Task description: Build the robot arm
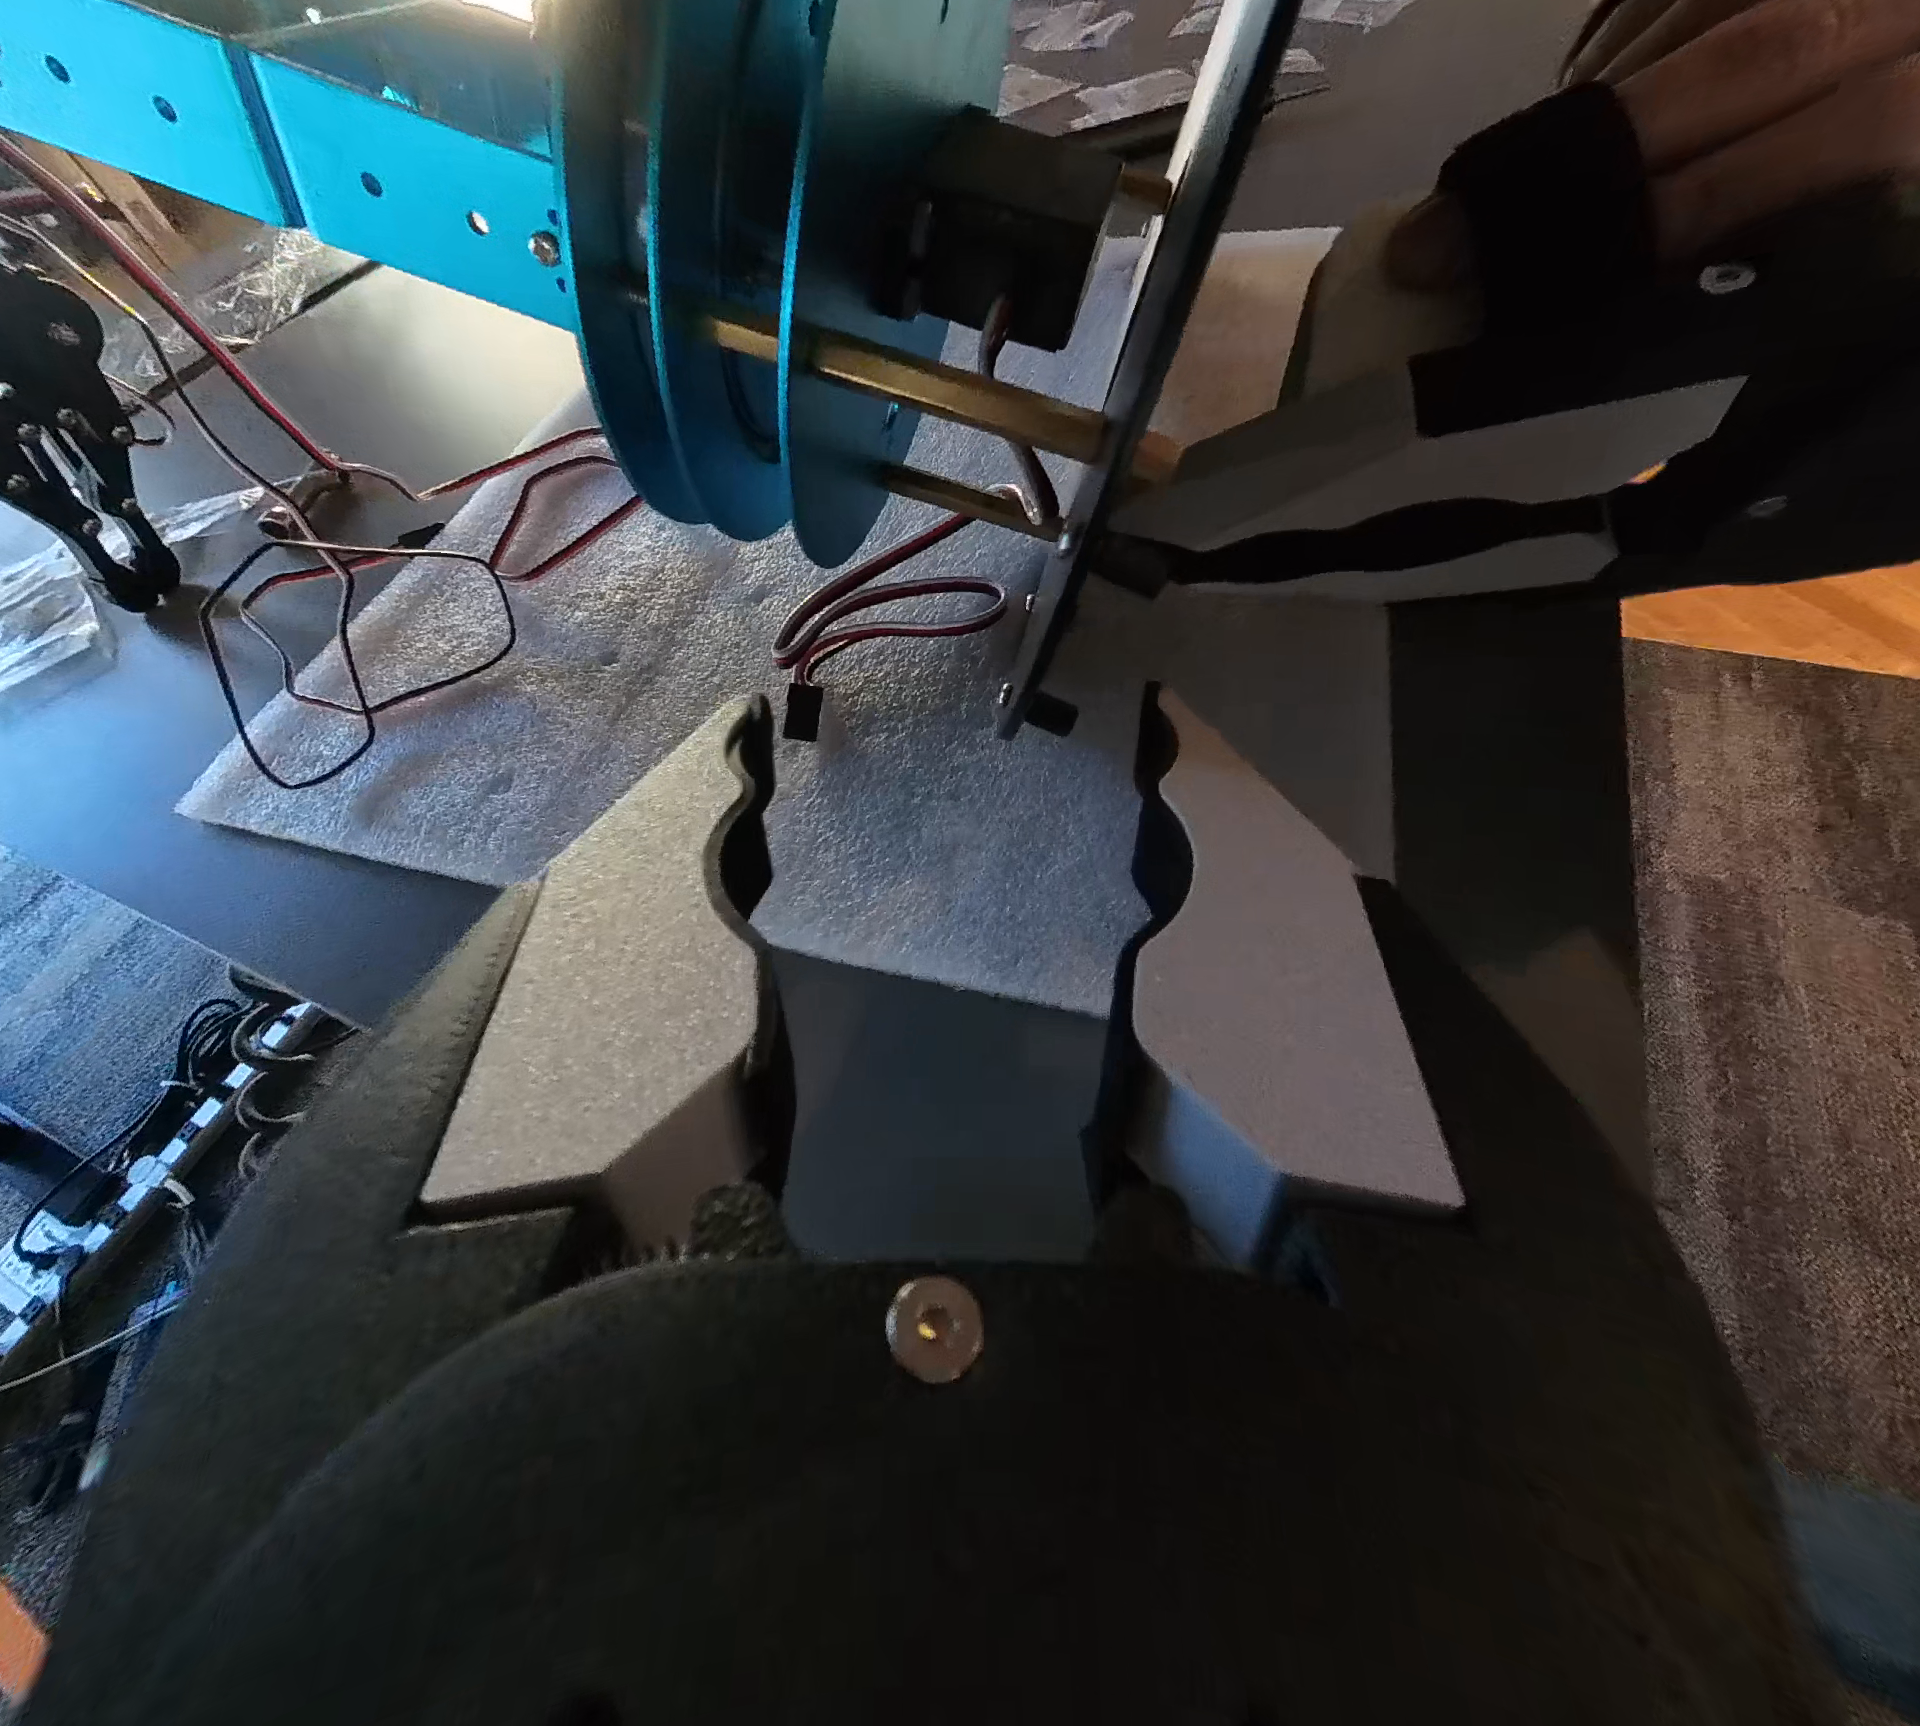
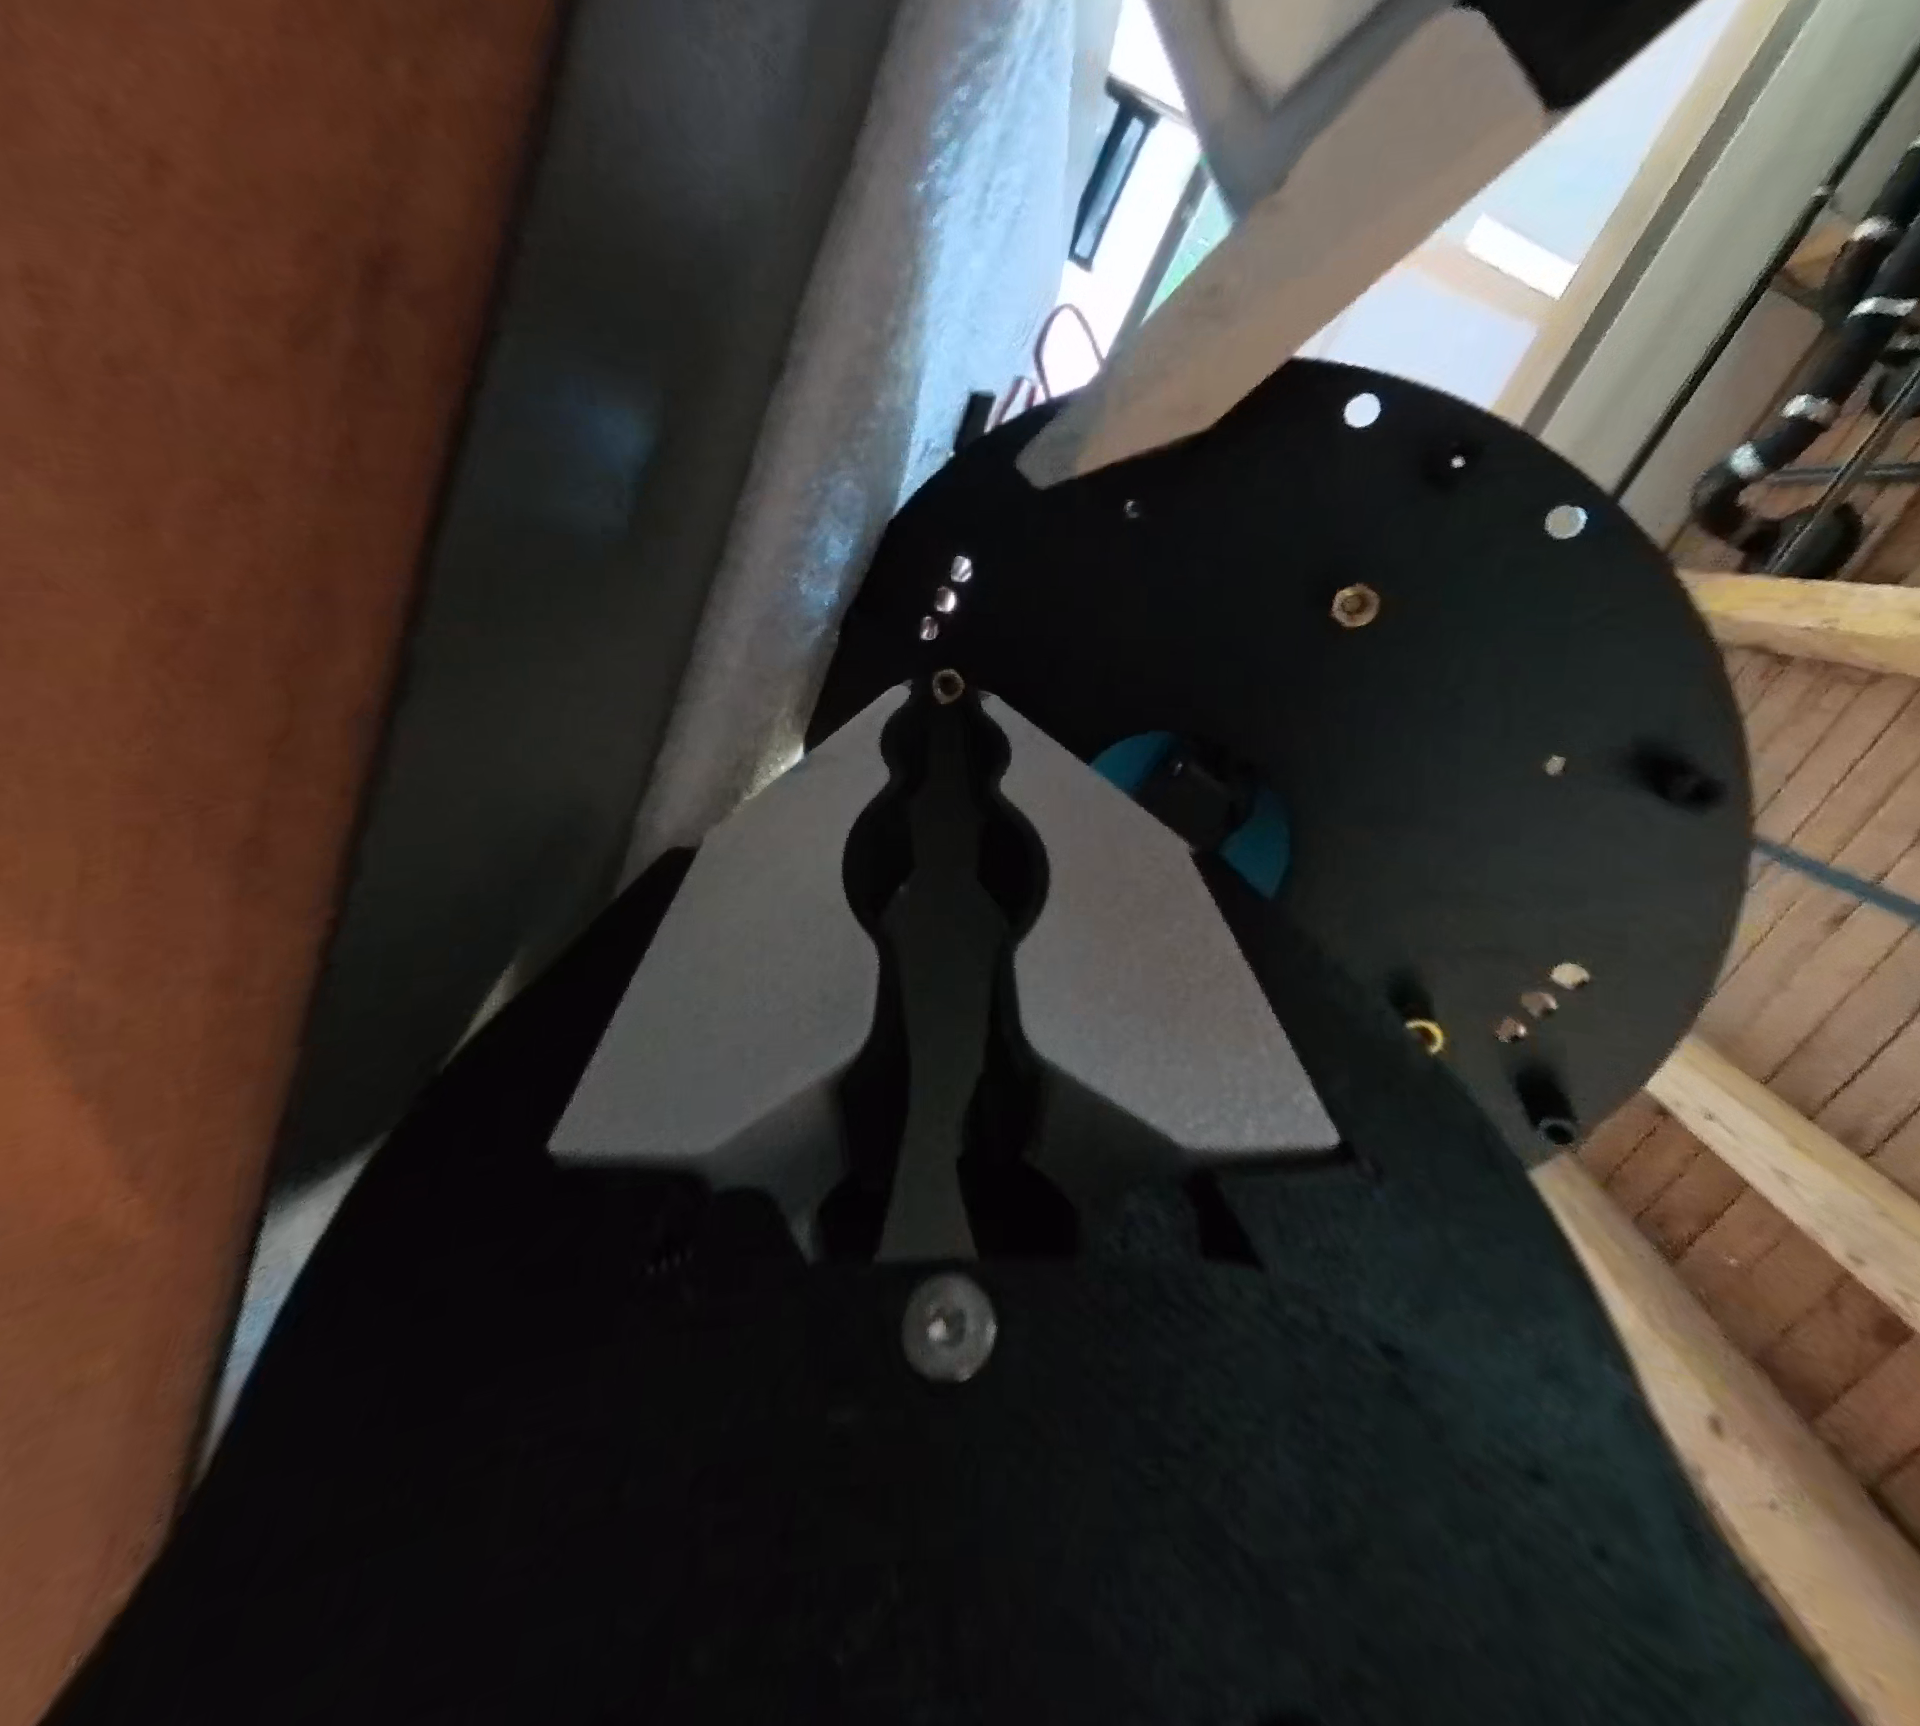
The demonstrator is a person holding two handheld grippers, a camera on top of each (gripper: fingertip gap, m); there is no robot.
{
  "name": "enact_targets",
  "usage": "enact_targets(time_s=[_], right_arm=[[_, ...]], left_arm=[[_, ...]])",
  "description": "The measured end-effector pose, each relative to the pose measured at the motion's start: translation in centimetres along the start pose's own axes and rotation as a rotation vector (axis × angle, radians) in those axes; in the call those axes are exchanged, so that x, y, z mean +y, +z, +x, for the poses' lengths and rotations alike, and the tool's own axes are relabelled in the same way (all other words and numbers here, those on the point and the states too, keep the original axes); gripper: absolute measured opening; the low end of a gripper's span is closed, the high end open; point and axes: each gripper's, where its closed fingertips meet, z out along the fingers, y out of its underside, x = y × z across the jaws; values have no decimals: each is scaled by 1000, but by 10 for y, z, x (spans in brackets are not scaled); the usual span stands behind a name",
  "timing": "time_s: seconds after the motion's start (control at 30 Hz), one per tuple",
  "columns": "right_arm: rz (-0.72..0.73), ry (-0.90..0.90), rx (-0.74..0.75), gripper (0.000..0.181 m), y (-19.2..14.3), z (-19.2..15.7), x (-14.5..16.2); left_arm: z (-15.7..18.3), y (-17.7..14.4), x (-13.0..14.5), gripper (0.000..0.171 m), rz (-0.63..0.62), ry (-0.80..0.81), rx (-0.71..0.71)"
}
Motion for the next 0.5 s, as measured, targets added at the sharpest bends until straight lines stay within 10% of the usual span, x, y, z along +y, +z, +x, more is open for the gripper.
enact_targets(time_s=[0.5], right_arm=[[-151,225,-63,3,-1,-2,4]], left_arm=[[7,-15,-2,69,-9,9,48]])
